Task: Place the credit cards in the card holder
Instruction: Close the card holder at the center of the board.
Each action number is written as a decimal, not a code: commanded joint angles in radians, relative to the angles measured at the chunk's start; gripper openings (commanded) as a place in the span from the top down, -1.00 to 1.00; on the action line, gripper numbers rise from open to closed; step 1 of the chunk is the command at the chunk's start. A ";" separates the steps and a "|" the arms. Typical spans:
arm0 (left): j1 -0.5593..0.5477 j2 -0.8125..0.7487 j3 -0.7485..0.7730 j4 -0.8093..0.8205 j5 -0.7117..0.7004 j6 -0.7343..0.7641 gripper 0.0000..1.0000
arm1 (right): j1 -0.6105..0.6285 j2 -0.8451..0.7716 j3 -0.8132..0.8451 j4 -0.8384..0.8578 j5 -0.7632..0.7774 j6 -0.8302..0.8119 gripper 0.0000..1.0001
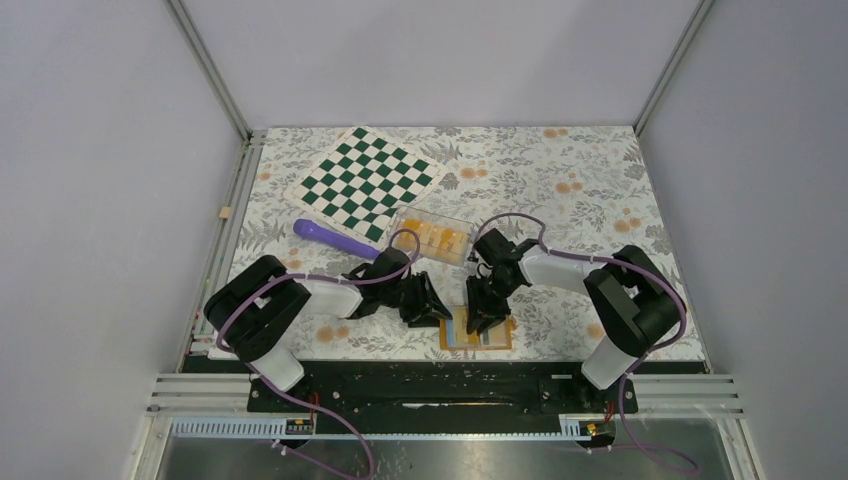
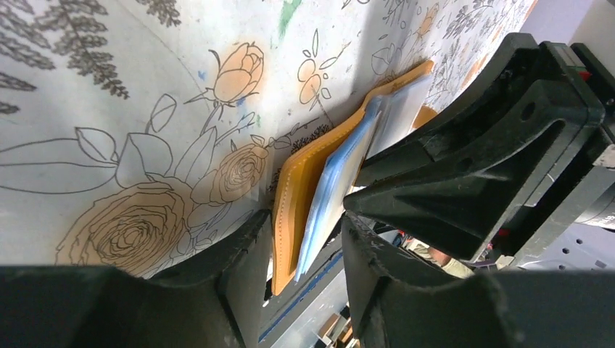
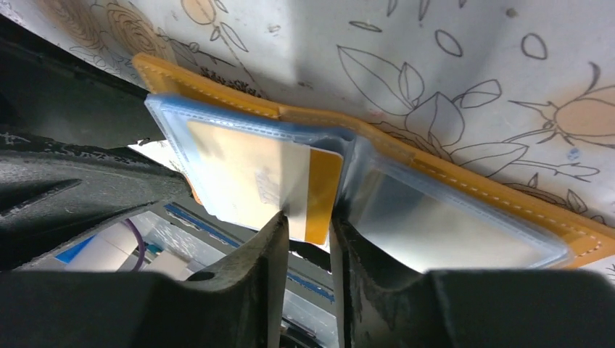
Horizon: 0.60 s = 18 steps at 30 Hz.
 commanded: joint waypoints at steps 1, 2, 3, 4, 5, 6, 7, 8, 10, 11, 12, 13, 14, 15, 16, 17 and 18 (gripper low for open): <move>-0.016 0.007 0.043 0.061 0.017 0.015 0.23 | 0.005 0.041 -0.026 0.087 -0.044 0.011 0.41; -0.019 -0.003 0.049 0.062 0.020 0.018 0.26 | 0.004 0.045 -0.029 0.098 -0.049 0.018 0.43; -0.022 -0.010 0.055 0.062 0.030 0.025 0.29 | 0.005 0.050 -0.031 0.112 -0.058 0.025 0.47; -0.025 -0.019 0.062 0.061 0.037 0.029 0.32 | 0.003 0.055 -0.034 0.127 -0.074 0.031 0.51; -0.029 -0.029 0.066 0.062 0.047 0.033 0.34 | 0.004 0.061 -0.037 0.142 -0.084 0.040 0.54; -0.032 -0.035 0.069 0.066 0.056 0.035 0.35 | 0.004 0.064 -0.039 0.155 -0.093 0.048 0.57; -0.035 -0.044 0.072 0.071 0.065 0.036 0.37 | 0.004 0.067 -0.040 0.168 -0.105 0.054 0.61; -0.038 -0.051 0.075 0.073 0.075 0.036 0.38 | 0.004 0.069 -0.039 0.181 -0.117 0.060 0.67; -0.041 -0.072 0.075 0.070 0.081 0.039 0.42 | 0.005 0.065 -0.035 0.196 -0.131 0.072 0.75; -0.042 -0.083 0.075 0.063 0.080 0.042 0.44 | 0.004 0.060 -0.031 0.209 -0.140 0.080 0.77; -0.042 -0.095 0.078 0.049 0.076 0.048 0.47 | 0.004 0.054 -0.029 0.214 -0.147 0.087 0.77; -0.043 -0.107 0.083 0.016 0.066 0.059 0.53 | 0.004 0.046 -0.026 0.225 -0.152 0.095 0.77; -0.043 -0.120 0.096 -0.039 0.046 0.079 0.64 | 0.005 0.038 -0.021 0.233 -0.156 0.101 0.76; -0.042 -0.130 0.116 -0.113 0.020 0.106 0.76 | 0.004 0.029 -0.016 0.233 -0.154 0.103 0.72; -0.042 -0.142 0.142 -0.206 -0.014 0.136 0.84 | 0.004 0.018 -0.011 0.229 -0.151 0.105 0.67; -0.043 -0.150 0.178 -0.323 -0.049 0.165 0.91 | 0.004 0.008 -0.005 0.219 -0.142 0.101 0.60; -0.042 -0.159 0.205 -0.401 -0.082 0.191 0.94 | 0.005 -0.006 0.003 0.202 -0.129 0.092 0.51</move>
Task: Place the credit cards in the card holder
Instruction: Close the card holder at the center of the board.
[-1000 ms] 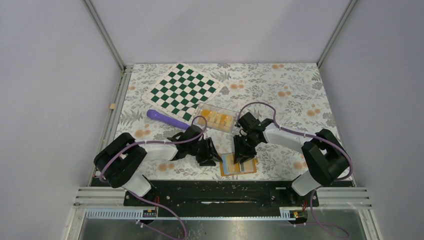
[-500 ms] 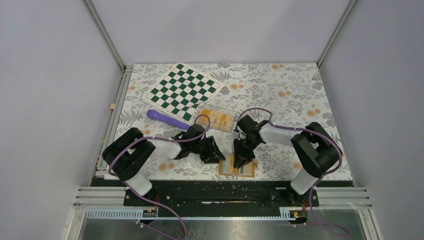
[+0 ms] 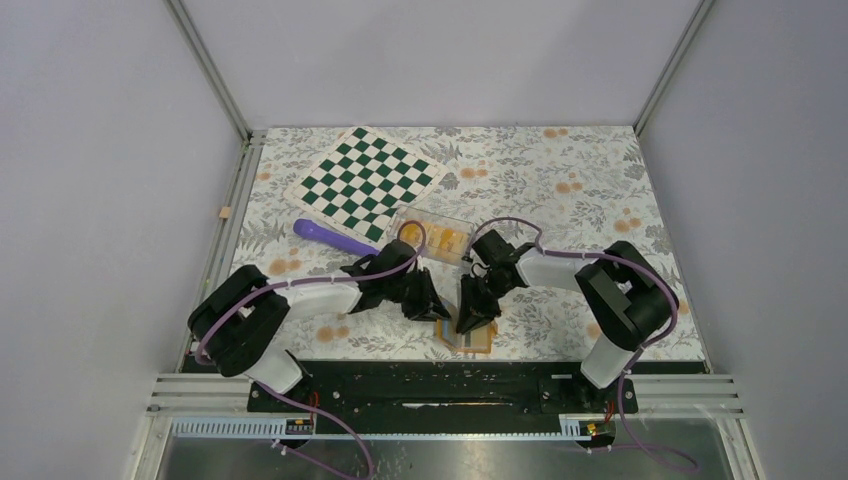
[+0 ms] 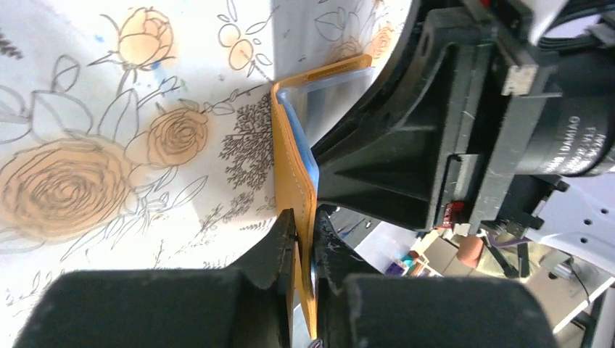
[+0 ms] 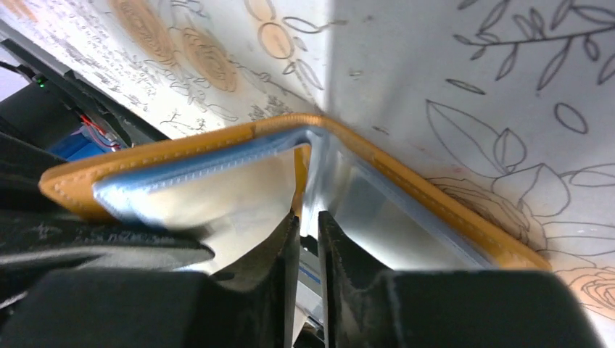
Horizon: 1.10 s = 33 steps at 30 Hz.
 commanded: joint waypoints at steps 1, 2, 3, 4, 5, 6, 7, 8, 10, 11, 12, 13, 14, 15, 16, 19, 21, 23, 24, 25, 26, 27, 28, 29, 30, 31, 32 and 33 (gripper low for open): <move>-0.005 -0.074 0.155 -0.326 -0.106 0.127 0.97 | 0.009 -0.070 0.040 0.024 0.027 -0.004 0.40; -0.006 -0.081 0.177 -0.382 -0.132 0.149 1.00 | 0.009 -0.083 0.050 -0.004 0.051 -0.020 0.29; -0.005 -0.084 0.200 -0.441 -0.161 0.165 1.00 | 0.009 -0.095 0.057 -0.035 0.082 -0.040 0.22; -0.005 -0.087 0.219 -0.491 -0.189 0.178 1.00 | 0.009 -0.105 0.066 -0.068 0.115 -0.060 0.14; -0.006 -0.091 0.235 -0.533 -0.214 0.189 1.00 | 0.010 -0.111 0.076 -0.099 0.148 -0.083 0.06; -0.005 -0.094 0.251 -0.569 -0.237 0.198 1.00 | 0.010 -0.111 0.084 -0.129 0.181 -0.106 0.01; -0.006 -0.097 0.262 -0.590 -0.258 0.205 1.00 | 0.012 -0.108 0.094 -0.158 0.231 -0.129 -0.04; -0.005 -0.100 0.268 -0.603 -0.267 0.208 1.00 | 0.019 -0.103 0.104 -0.191 0.275 -0.153 -0.08; -0.006 -0.104 0.282 -0.626 -0.283 0.215 1.00 | 0.036 -0.090 0.126 -0.244 0.366 -0.199 -0.12; -0.007 -0.100 0.298 -0.650 -0.294 0.222 1.00 | 0.039 -0.085 0.134 -0.265 0.396 -0.220 -0.14; -0.008 -0.093 0.314 -0.674 -0.310 0.230 1.00 | 0.040 -0.081 0.138 -0.272 0.419 -0.229 -0.15; -0.011 -0.085 0.329 -0.696 -0.323 0.238 1.00 | 0.039 -0.077 0.142 -0.277 0.433 -0.234 -0.16; -0.014 -0.075 0.348 -0.720 -0.338 0.248 1.00 | 0.039 -0.071 0.145 -0.279 0.444 -0.239 -0.16; -0.019 -0.062 0.365 -0.741 -0.354 0.256 1.00 | 0.040 -0.064 0.150 -0.282 0.449 -0.240 -0.16; -0.021 -0.049 0.385 -0.765 -0.371 0.264 1.00 | 0.040 -0.056 0.154 -0.284 0.451 -0.240 -0.16; -0.038 0.004 0.449 -0.827 -0.415 0.284 0.98 | 0.040 -0.030 0.167 -0.279 0.445 -0.239 -0.15; -0.053 0.036 0.485 -0.834 -0.415 0.295 0.78 | 0.040 -0.014 0.175 -0.278 0.440 -0.239 -0.13; -0.070 0.059 0.511 -0.821 -0.398 0.299 0.56 | 0.040 -0.006 0.182 -0.277 0.433 -0.242 -0.13; -0.075 0.067 0.519 -0.801 -0.376 0.299 0.49 | 0.039 -0.006 0.185 -0.278 0.429 -0.243 -0.13; -0.081 0.071 0.518 -0.772 -0.346 0.297 0.43 | 0.040 -0.006 0.185 -0.278 0.422 -0.244 -0.13; -0.084 0.073 0.510 -0.733 -0.318 0.289 0.39 | 0.040 -0.008 0.186 -0.276 0.412 -0.244 -0.13; -0.085 0.072 0.491 -0.688 -0.285 0.274 0.36 | 0.039 -0.010 0.183 -0.268 0.398 -0.236 -0.13; -0.085 0.074 0.470 -0.626 -0.246 0.258 0.34 | 0.039 -0.013 0.179 -0.259 0.382 -0.230 -0.13; -0.085 0.075 0.451 -0.577 -0.213 0.244 0.33 | 0.037 -0.018 0.173 -0.249 0.368 -0.217 -0.13; -0.085 0.082 0.433 -0.536 -0.186 0.225 0.33 | 0.033 -0.021 0.166 -0.238 0.352 -0.205 -0.11; -0.085 0.086 0.416 -0.500 -0.166 0.210 0.32 | 0.029 -0.029 0.155 -0.225 0.335 -0.188 -0.09; -0.085 0.089 0.395 -0.460 -0.146 0.195 0.31 | 0.020 -0.036 0.142 -0.210 0.317 -0.173 -0.07; -0.085 0.093 0.375 -0.427 -0.132 0.181 0.31 | 0.013 -0.042 0.126 -0.193 0.296 -0.159 -0.03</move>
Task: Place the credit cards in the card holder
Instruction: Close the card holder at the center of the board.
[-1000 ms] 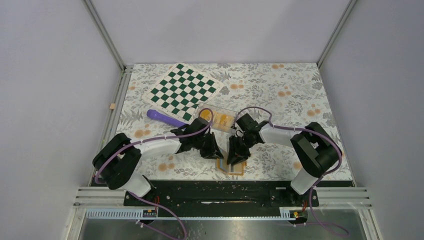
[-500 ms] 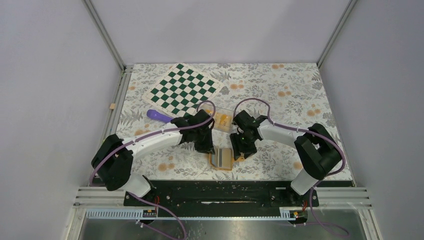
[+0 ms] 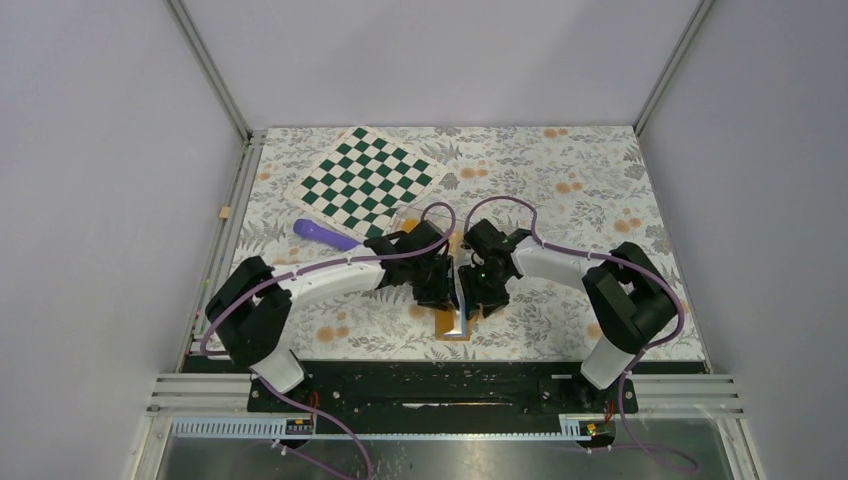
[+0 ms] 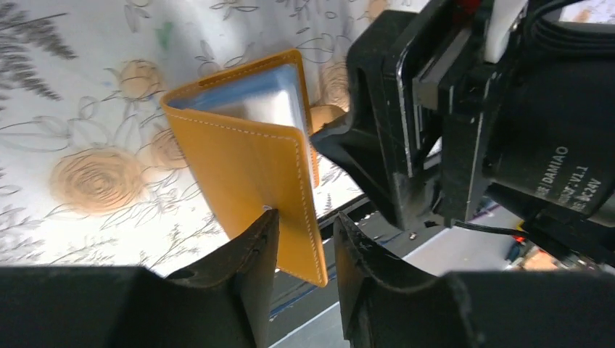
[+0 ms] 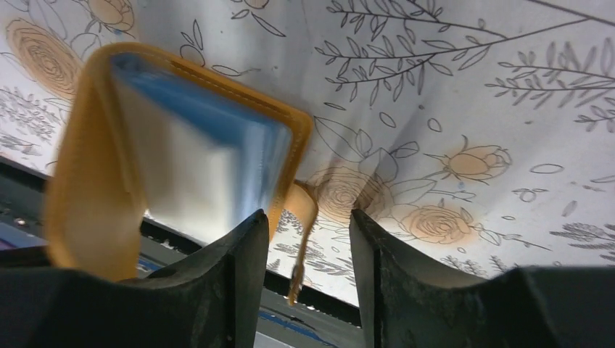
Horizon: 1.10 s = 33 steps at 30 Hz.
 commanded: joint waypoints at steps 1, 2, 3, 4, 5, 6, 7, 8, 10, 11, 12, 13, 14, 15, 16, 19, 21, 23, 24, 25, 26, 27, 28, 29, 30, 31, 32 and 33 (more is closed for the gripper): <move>-0.002 0.023 -0.076 0.220 0.122 -0.077 0.31 | -0.029 -0.027 -0.045 0.068 -0.095 0.065 0.00; -0.002 0.028 -0.087 0.229 0.125 -0.082 0.31 | -0.042 -0.034 -0.059 0.080 -0.114 0.075 0.02; -0.002 0.035 -0.094 0.232 0.124 -0.083 0.30 | -0.056 -0.040 -0.073 0.088 -0.128 0.079 0.05; -0.002 0.043 -0.099 0.232 0.124 -0.081 0.30 | -0.069 -0.050 -0.084 0.095 -0.139 0.083 0.08; -0.003 0.052 -0.105 0.235 0.125 -0.078 0.29 | -0.084 -0.060 -0.098 0.101 -0.149 0.086 0.10; -0.002 0.060 -0.111 0.241 0.126 -0.078 0.29 | -0.096 -0.068 -0.110 0.107 -0.158 0.086 0.13; -0.001 0.068 -0.116 0.247 0.130 -0.077 0.28 | -0.109 -0.076 -0.118 0.109 -0.163 0.086 0.18; -0.001 0.077 -0.118 0.254 0.134 -0.076 0.25 | -0.122 -0.079 -0.122 0.110 -0.167 0.081 0.24; -0.002 0.094 -0.119 0.268 0.144 -0.074 0.22 | -0.133 -0.078 -0.120 0.106 -0.180 0.070 0.37; -0.002 0.099 -0.120 0.283 0.157 -0.076 0.20 | -0.136 -0.076 -0.117 0.104 -0.189 0.065 0.45; -0.001 0.102 -0.123 0.300 0.170 -0.079 0.18 | -0.136 -0.076 -0.113 0.102 -0.195 0.062 0.51; -0.001 0.105 -0.126 0.316 0.183 -0.083 0.16 | -0.136 -0.076 -0.112 0.102 -0.200 0.061 0.59; -0.002 0.105 -0.128 0.330 0.193 -0.084 0.15 | -0.136 -0.078 -0.111 0.104 -0.207 0.060 0.65; -0.002 0.107 -0.128 0.335 0.194 -0.083 0.14 | -0.136 -0.078 -0.109 0.104 -0.215 0.062 0.71; -0.001 0.109 -0.129 0.333 0.192 -0.085 0.14 | -0.136 -0.082 -0.107 0.104 -0.222 0.064 0.75; -0.001 0.119 -0.129 0.296 0.177 -0.084 0.18 | -0.138 -0.101 -0.103 0.105 -0.245 0.071 0.80; -0.001 0.130 -0.120 0.251 0.151 -0.076 0.28 | -0.137 -0.121 -0.103 0.110 -0.261 0.078 0.80; -0.002 0.140 -0.106 0.200 0.124 -0.060 0.48 | -0.137 -0.133 -0.103 0.114 -0.274 0.085 0.80; -0.002 0.147 -0.095 0.171 0.107 -0.050 0.57 | -0.138 -0.134 -0.104 0.120 -0.282 0.090 0.80; -0.002 0.156 -0.084 0.145 0.093 -0.039 0.63 | -0.137 -0.131 -0.104 0.128 -0.298 0.094 0.80; -0.002 0.164 -0.074 0.122 0.080 -0.031 0.71 | -0.138 -0.127 -0.107 0.141 -0.315 0.098 0.80; -0.002 0.172 -0.060 0.102 0.070 -0.021 0.77 | -0.138 -0.121 -0.109 0.153 -0.334 0.107 0.81; -0.003 0.182 -0.049 0.084 0.062 -0.012 0.82 | -0.137 -0.116 -0.113 0.168 -0.357 0.118 0.81; -0.003 0.190 -0.031 0.067 0.050 -0.002 0.86 | -0.136 -0.112 -0.125 0.189 -0.373 0.132 0.81; -0.003 0.197 -0.022 0.055 0.047 0.005 0.88 | -0.136 -0.106 -0.130 0.209 -0.392 0.143 0.81; -0.003 0.204 -0.013 0.048 0.041 0.008 0.89 | -0.136 -0.099 -0.140 0.229 -0.406 0.155 0.80; -0.003 0.210 -0.008 0.041 0.039 0.013 0.89 | -0.135 -0.092 -0.146 0.251 -0.426 0.166 0.78; -0.003 0.215 -0.002 0.038 0.040 0.018 0.90 | -0.135 -0.083 -0.150 0.271 -0.438 0.175 0.74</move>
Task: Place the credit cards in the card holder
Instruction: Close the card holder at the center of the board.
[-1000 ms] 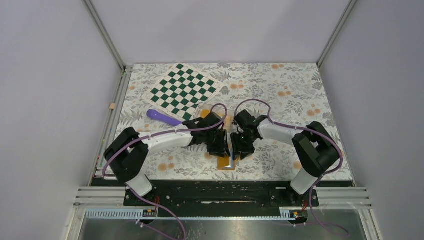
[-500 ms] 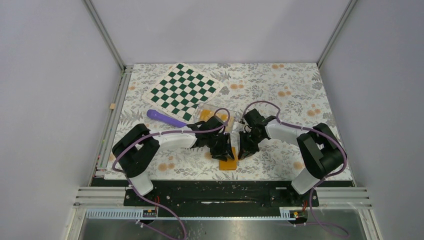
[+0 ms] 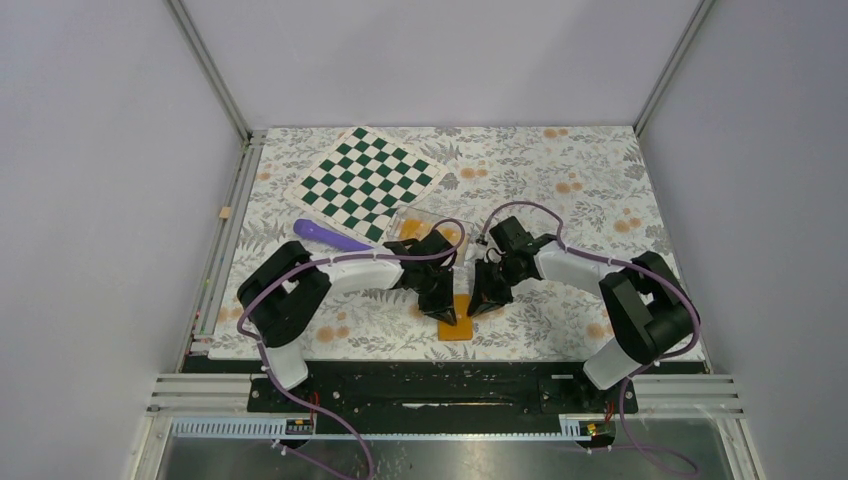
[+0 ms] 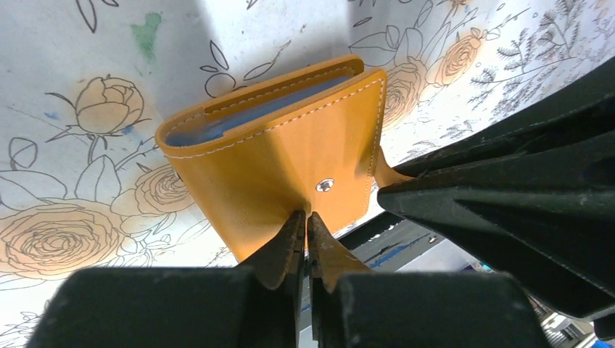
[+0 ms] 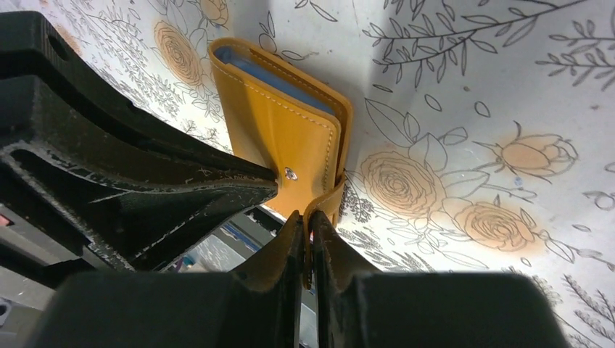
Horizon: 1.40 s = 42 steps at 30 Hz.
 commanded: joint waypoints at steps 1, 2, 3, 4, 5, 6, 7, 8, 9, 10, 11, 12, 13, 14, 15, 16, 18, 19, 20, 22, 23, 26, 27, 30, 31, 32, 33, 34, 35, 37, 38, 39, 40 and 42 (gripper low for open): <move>-0.005 0.042 0.043 -0.084 -0.087 0.057 0.90 | 0.001 0.019 -0.020 0.115 -0.135 0.072 0.70; -0.005 0.044 0.046 -0.091 -0.090 0.061 0.91 | 0.001 0.022 -0.026 0.138 -0.148 0.084 0.64; -0.005 0.044 0.048 -0.094 -0.089 0.067 0.90 | 0.001 0.022 -0.031 0.150 -0.158 0.092 0.62; -0.006 0.043 0.049 -0.093 -0.090 0.074 0.90 | 0.001 0.022 -0.036 0.169 -0.167 0.102 0.54; -0.006 0.041 0.053 -0.093 -0.090 0.084 0.90 | 0.001 0.019 -0.041 0.185 -0.175 0.110 0.46; -0.005 0.040 0.054 -0.094 -0.090 0.096 0.89 | 0.001 0.015 -0.045 0.197 -0.182 0.117 0.37; -0.006 0.039 0.059 -0.101 -0.094 0.106 0.88 | 0.001 0.011 -0.048 0.207 -0.186 0.122 0.30; -0.006 0.040 0.066 -0.110 -0.099 0.117 0.87 | 0.001 0.006 -0.050 0.213 -0.190 0.124 0.24; -0.006 0.042 0.074 -0.118 -0.100 0.128 0.86 | 0.001 0.001 -0.052 0.219 -0.192 0.126 0.19; -0.006 0.043 0.081 -0.124 -0.101 0.138 0.85 | 0.001 -0.006 -0.056 0.228 -0.194 0.128 0.17; -0.005 0.041 0.086 -0.125 -0.100 0.145 0.84 | 0.001 -0.010 -0.061 0.239 -0.195 0.134 0.17; -0.005 0.037 0.091 -0.127 -0.099 0.153 0.83 | 0.001 -0.014 -0.065 0.251 -0.197 0.140 0.18; -0.006 0.031 0.093 -0.124 -0.097 0.159 0.82 | 0.002 -0.010 -0.067 0.255 -0.198 0.142 0.21; -0.004 0.024 0.093 -0.117 -0.091 0.163 0.81 | 0.001 -0.008 -0.067 0.260 -0.199 0.147 0.26; -0.004 0.013 0.092 -0.109 -0.085 0.167 0.79 | 0.000 -0.005 -0.070 0.267 -0.199 0.151 0.32; -0.002 0.002 0.091 -0.105 -0.082 0.168 0.77 | 0.001 -0.003 -0.072 0.270 -0.196 0.152 0.40; 0.001 -0.023 0.091 -0.101 -0.077 0.167 0.73 | 0.001 0.003 -0.073 0.262 -0.177 0.151 0.44; 0.002 -0.038 0.089 -0.098 -0.074 0.164 0.70 | 0.001 0.007 -0.072 0.250 -0.167 0.144 0.45; 0.004 -0.053 0.085 -0.090 -0.066 0.161 0.67 | 0.001 0.012 -0.070 0.239 -0.159 0.135 0.45; 0.012 -0.086 0.072 -0.067 -0.046 0.149 0.62 | 0.001 0.015 -0.073 0.230 -0.149 0.126 0.46; 0.017 -0.108 0.058 -0.048 -0.034 0.138 0.61 | 0.001 0.015 -0.071 0.224 -0.140 0.121 0.47; 0.042 -0.157 -0.009 0.046 0.020 0.074 0.58 | 0.001 0.015 -0.069 0.194 -0.111 0.098 0.54; 0.054 -0.171 -0.043 0.118 0.051 0.046 0.57 | 0.001 0.014 -0.068 0.185 -0.105 0.092 0.55; 0.096 -0.193 -0.149 0.291 0.125 -0.050 0.49 | 0.001 0.018 -0.069 0.184 -0.102 0.086 0.54; 0.103 -0.190 -0.178 0.345 0.147 -0.080 0.47 | 0.001 0.020 -0.070 0.186 -0.104 0.086 0.52; 0.107 -0.182 -0.196 0.381 0.161 -0.099 0.47 | 0.000 0.022 -0.071 0.188 -0.104 0.086 0.51; 0.109 -0.171 -0.203 0.388 0.165 -0.106 0.47 | 0.001 0.022 -0.073 0.192 -0.102 0.086 0.50; 0.109 -0.158 -0.206 0.389 0.167 -0.109 0.47 | 0.001 0.023 -0.077 0.197 -0.102 0.087 0.49; 0.110 -0.145 -0.206 0.410 0.169 -0.113 0.48 | 0.001 0.025 -0.078 0.199 -0.097 0.087 0.49; 0.109 -0.121 -0.210 0.424 0.169 -0.121 0.50 | 0.001 0.031 -0.081 0.202 -0.090 0.087 0.52; 0.108 -0.109 -0.213 0.434 0.171 -0.127 0.50 | 0.000 0.034 -0.081 0.202 -0.085 0.087 0.53; 0.110 -0.100 -0.215 0.446 0.173 -0.132 0.51 | 0.001 0.036 -0.081 0.202 -0.084 0.087 0.54; 0.109 -0.088 -0.216 0.467 0.181 -0.140 0.51 | 0.001 0.040 -0.082 0.204 -0.083 0.087 0.54; 0.108 -0.075 -0.218 0.482 0.185 -0.146 0.52 | 0.001 0.045 -0.082 0.206 -0.084 0.087 0.53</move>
